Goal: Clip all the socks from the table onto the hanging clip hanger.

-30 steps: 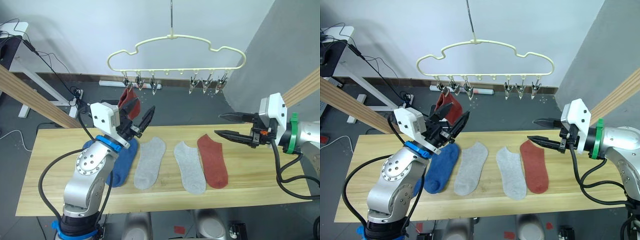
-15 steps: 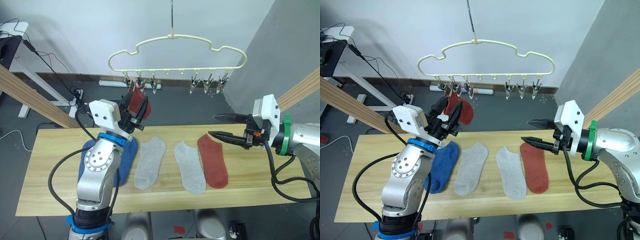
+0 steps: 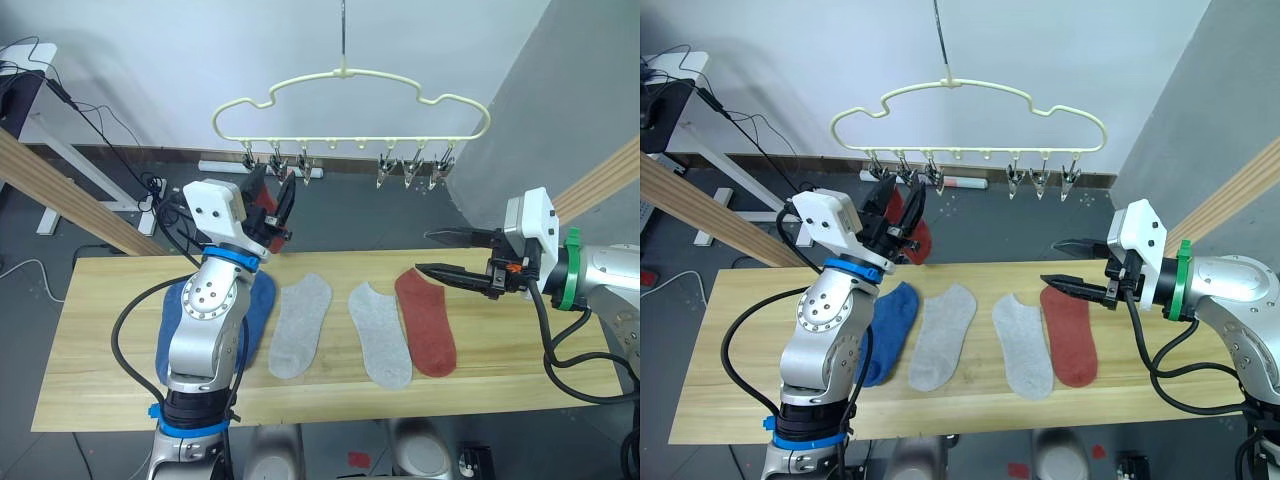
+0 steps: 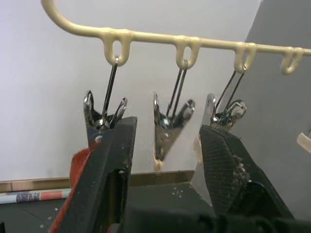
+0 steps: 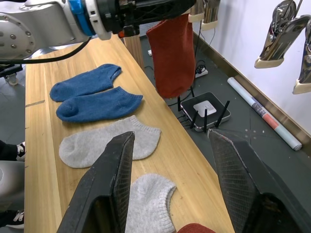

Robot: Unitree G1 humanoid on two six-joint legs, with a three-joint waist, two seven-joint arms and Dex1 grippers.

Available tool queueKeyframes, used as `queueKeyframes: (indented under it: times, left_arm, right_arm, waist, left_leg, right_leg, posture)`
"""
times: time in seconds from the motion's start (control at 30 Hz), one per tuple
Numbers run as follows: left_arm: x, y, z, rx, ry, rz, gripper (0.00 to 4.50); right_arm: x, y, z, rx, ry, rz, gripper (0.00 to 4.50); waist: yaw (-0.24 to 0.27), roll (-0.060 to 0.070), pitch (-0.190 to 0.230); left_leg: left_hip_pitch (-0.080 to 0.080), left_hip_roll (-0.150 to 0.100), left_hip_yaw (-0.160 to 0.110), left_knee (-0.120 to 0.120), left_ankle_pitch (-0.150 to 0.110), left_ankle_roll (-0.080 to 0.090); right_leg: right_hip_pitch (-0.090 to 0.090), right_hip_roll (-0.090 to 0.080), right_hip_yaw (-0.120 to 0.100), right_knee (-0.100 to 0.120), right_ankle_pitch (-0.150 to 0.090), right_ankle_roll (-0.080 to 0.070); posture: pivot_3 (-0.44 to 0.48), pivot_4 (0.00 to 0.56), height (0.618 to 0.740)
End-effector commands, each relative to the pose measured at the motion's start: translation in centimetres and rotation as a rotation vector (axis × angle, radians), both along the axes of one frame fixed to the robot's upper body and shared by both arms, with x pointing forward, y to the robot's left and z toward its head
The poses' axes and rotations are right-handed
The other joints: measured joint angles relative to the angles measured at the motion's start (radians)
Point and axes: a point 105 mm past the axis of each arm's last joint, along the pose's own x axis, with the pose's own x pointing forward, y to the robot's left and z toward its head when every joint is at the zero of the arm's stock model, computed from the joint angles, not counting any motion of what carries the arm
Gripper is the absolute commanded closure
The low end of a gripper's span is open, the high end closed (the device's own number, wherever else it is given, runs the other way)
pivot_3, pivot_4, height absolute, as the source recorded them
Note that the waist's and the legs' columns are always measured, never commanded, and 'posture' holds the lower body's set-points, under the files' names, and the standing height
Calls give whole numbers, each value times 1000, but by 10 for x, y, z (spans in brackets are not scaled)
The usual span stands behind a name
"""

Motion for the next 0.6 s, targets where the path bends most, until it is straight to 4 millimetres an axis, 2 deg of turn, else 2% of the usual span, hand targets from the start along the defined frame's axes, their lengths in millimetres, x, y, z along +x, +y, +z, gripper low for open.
queueKeyframes:
  times: [0.03, 0.6]
  left_arm:
    - [-4, 0, 11, -12, -53, 6, 2238]
    - [-2, -2, 19, -16, -76, 3, 2238]
  right_arm:
    - [-5, 2, 6, -2, -28, 21, 1971]
    - [-5, 3, 6, 5, -18, 30, 1971]
  waist:
    - [0, 0, 0]
    - [0, 0, 0]
  left_leg:
    - [0, 0, 0, 0, 0, 0]
    - [0, 0, 0, 0, 0, 0]
  right_leg:
    - [0, 0, 0, 0, 0, 0]
    - [0, 0, 0, 0, 0, 0]
  posture:
    - [-221, 414, 740]
    - [-221, 418, 740]
